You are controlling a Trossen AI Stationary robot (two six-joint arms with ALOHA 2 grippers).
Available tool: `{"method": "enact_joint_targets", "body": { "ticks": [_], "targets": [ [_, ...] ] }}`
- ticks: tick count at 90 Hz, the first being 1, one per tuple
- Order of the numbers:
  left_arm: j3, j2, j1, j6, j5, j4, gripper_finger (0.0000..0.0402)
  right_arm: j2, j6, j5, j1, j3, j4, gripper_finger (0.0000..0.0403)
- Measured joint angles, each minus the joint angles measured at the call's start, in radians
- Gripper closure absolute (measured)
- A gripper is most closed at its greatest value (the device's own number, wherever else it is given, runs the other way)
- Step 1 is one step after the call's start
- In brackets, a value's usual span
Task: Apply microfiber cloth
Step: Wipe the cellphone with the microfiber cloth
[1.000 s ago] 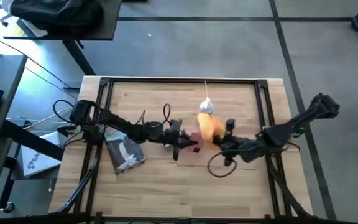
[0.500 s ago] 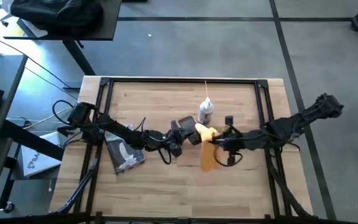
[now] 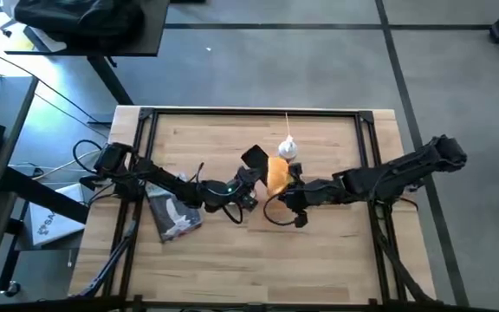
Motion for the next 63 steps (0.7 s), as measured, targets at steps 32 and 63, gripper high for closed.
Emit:
{"method": "enact_joint_targets", "body": {
  "ticks": [32, 63],
  "targets": [
    [0.000, 0.001, -0.016, -0.009, -0.001, -0.005, 0.0394, -0.019, -0.015, -0.112, -0.014, 0.000, 0.098, 0.0403],
    [-0.004, 0.005, -0.042, -0.022, 0.010, -0.024, 0.0394, 0.057, 0.031, -0.033, -0.052, 0.003, 0.149, 0.0403]
  ]
}}
